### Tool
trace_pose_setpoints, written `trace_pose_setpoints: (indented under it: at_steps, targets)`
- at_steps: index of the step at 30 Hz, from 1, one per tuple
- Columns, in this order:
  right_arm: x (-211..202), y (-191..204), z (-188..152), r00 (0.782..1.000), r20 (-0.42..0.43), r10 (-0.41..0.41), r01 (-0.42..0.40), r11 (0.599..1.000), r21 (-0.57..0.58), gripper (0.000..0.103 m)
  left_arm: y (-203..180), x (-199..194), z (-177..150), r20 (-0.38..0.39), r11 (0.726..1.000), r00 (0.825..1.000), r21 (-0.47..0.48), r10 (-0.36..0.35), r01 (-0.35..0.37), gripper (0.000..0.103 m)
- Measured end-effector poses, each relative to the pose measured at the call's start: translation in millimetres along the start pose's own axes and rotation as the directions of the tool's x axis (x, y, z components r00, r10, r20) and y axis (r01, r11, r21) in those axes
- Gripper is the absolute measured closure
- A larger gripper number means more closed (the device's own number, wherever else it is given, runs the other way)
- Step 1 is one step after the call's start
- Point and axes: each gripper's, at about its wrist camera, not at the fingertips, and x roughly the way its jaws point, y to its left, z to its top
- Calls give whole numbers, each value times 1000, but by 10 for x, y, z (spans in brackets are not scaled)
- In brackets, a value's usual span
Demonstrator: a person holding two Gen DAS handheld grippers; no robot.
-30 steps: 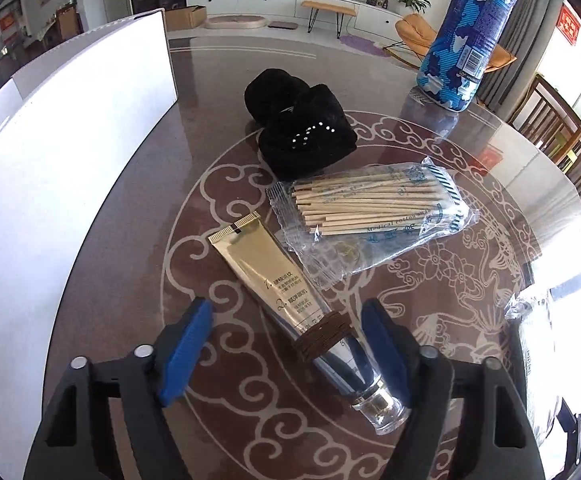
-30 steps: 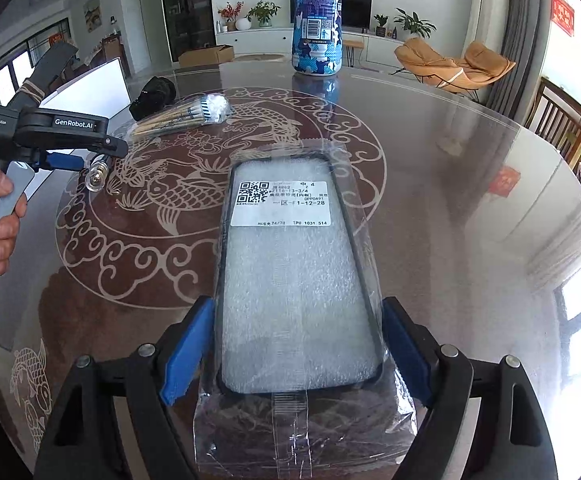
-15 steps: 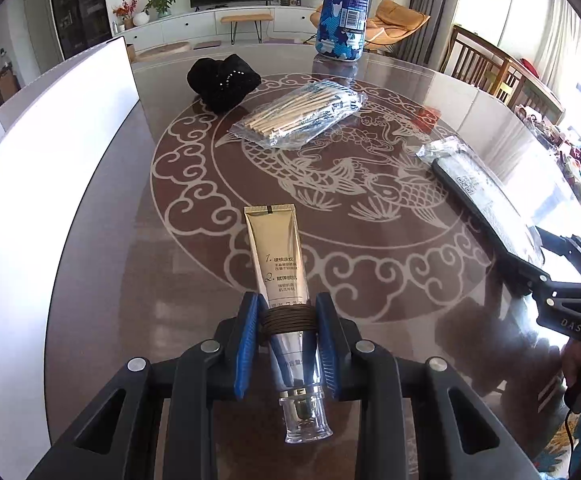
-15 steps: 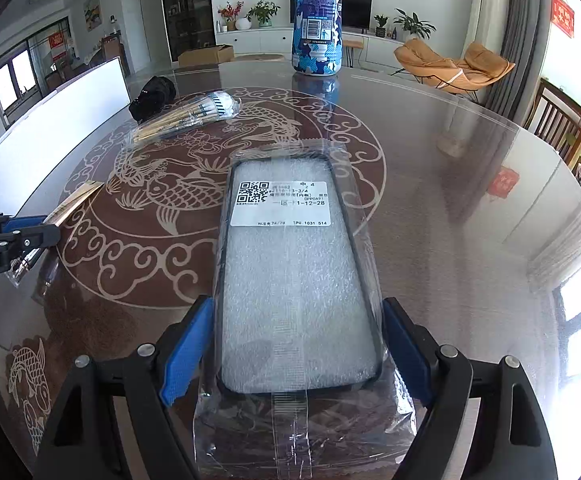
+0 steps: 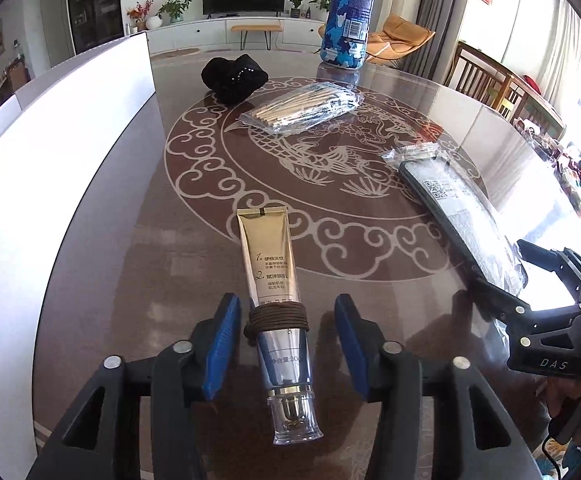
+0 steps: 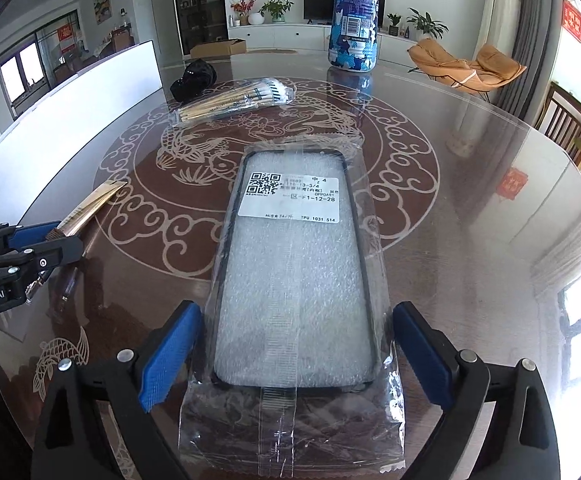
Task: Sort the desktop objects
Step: 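Lift the gold tube with left gripper while right gripper lifts the phone case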
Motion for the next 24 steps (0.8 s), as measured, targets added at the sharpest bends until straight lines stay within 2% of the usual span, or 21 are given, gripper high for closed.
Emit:
trace_pose_setpoints:
  at_steps: [2,4,11,14,16,24]
  targets:
    - [-2,-8,-1,1000,-3,-9,9,1000,2,3,-24,33,-7,-12,999,999,16,45,-45,22]
    - [0,-24,-4,1000,-8,-11,11,1000,6,0,-2,39,-6,-14,999,999,7,35,-35,22]
    - [-4,-36,-8,1000,-9,-11,11,1000,7,0,48,57,-17,-26,999,998,-14,50,-50,7]
    - [-4,-34,-8,1000,-9,-11,11,1000,7,0,50,62,-20,-27,998,998,-16,52,-53,6]
    - [-4,-33,-8,1000,-9,-11,11,1000,7,0,59,76,-21,-33,998,998,-20,54,-55,1]
    - [-4,-34,-8,1000,-9,-11,11,1000,7,0,68,81,-21,-34,998,998,-25,52,-53,0]
